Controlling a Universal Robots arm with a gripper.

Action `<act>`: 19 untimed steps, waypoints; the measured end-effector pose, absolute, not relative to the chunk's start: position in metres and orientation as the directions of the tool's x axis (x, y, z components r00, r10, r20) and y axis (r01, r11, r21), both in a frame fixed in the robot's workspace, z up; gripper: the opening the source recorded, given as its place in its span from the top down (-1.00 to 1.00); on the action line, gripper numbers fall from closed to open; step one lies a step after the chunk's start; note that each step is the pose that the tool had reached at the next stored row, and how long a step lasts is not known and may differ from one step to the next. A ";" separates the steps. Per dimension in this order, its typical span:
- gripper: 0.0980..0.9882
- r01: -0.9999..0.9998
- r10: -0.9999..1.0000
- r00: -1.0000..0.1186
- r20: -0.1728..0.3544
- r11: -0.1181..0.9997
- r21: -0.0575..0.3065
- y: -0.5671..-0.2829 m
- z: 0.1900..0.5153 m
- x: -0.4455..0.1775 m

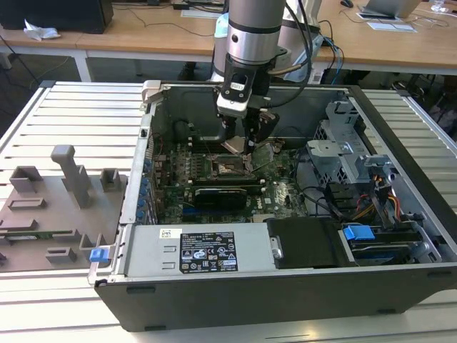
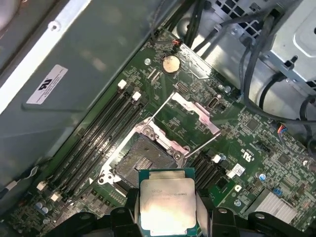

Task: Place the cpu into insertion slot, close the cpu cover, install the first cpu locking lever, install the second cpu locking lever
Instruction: 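Place the cpu into insertion slot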

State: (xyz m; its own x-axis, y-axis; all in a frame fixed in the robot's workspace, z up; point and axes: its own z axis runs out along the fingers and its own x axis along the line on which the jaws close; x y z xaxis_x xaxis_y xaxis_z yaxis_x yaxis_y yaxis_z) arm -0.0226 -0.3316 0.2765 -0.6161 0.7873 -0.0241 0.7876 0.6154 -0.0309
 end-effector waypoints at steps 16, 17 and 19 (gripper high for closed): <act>0.00 0.889 0.887 -0.458 -0.048 0.456 -0.046 -0.332 0.276 -0.023; 0.00 0.892 0.891 -0.452 -0.049 0.450 -0.046 -0.332 0.276 -0.023; 0.00 0.901 0.900 -0.433 -0.051 0.431 -0.048 -0.332 0.276 -0.023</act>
